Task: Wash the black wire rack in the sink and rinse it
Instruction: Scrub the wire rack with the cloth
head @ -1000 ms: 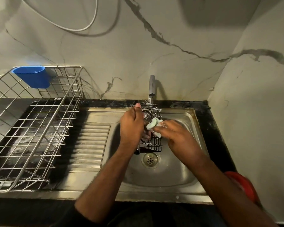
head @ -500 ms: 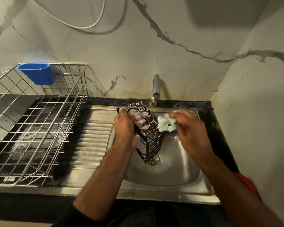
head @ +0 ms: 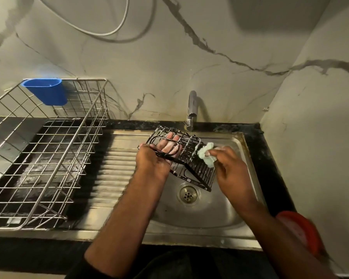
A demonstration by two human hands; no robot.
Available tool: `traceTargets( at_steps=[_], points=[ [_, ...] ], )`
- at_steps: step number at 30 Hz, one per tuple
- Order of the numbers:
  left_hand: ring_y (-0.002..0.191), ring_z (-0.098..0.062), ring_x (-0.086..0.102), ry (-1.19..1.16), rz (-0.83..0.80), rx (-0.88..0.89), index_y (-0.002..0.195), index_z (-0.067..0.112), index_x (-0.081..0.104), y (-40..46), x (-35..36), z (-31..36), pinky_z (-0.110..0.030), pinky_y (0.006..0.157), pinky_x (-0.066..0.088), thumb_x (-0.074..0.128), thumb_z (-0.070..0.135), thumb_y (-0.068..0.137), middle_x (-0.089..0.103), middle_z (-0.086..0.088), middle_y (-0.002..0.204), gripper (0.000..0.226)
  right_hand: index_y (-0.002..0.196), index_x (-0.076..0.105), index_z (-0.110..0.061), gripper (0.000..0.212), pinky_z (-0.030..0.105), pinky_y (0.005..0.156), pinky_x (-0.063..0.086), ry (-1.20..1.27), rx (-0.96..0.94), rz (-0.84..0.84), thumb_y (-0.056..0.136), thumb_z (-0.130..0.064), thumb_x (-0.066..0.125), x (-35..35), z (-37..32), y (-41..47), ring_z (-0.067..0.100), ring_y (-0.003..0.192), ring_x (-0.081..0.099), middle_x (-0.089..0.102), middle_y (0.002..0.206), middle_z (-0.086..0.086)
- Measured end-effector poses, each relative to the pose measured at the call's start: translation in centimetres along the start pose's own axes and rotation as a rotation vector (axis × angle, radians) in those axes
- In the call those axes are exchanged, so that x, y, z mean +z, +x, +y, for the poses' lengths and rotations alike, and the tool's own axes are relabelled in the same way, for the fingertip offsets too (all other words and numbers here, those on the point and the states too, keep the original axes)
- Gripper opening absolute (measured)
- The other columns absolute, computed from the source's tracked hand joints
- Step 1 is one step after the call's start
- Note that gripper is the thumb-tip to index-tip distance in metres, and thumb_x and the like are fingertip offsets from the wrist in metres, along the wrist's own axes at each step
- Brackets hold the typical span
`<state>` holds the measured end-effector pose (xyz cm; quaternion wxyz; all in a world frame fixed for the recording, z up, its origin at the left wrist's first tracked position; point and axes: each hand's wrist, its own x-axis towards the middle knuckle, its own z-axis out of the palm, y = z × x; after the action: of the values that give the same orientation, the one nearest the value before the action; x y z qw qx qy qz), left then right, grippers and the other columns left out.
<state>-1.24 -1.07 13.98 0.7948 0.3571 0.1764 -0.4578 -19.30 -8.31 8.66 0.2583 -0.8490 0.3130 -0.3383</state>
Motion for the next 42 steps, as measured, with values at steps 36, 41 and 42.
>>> traceTargets(
  at_steps=[36, 41, 42],
  points=[
    [0.035, -0.006, 0.051, -0.043, 0.079, 0.057, 0.062, 0.023, 0.039, 3.8, -3.2, -0.2, -0.016, 0.048, 0.042, 0.022, 0.024, 0.109, 0.069, 0.003, 0.058, 0.051, 0.116, 0.064, -0.013, 0.043, 0.025, 0.082, 0.055, -0.114, -0.557, -0.116, 0.079, 0.008, 0.072, 1.3, -5.9, 1.6, 0.016, 0.109, 0.053, 0.053, 0.119, 0.007],
    [0.03, -0.001, 0.043, -0.029, 0.092, 0.121, 0.047, 0.021, 0.044, 3.4, -3.6, -0.1, -0.011, 0.039, 0.036, 0.026, 0.028, 0.11, 0.061, 0.01, 0.046, 0.066, 0.112, 0.066, -0.014, 0.029, 0.014, 0.085, 0.051, -0.051, -0.198, 0.001, 0.09, 0.004, 0.061, 0.0, -2.8, 2.6, 0.011, 0.105, 0.055, 0.054, 0.123, 0.005],
    [0.028, -0.002, 0.039, -0.026, 0.088, 0.118, 0.052, 0.022, 0.047, 3.2, -3.7, -0.1, -0.01, 0.036, 0.033, 0.027, 0.029, 0.11, 0.053, 0.011, 0.041, 0.062, 0.112, 0.066, -0.013, 0.025, 0.005, 0.084, 0.045, -0.036, -0.11, 0.046, 0.093, 0.002, 0.058, -0.5, -1.9, 3.1, 0.008, 0.102, 0.055, 0.055, 0.121, 0.003]
  ],
)
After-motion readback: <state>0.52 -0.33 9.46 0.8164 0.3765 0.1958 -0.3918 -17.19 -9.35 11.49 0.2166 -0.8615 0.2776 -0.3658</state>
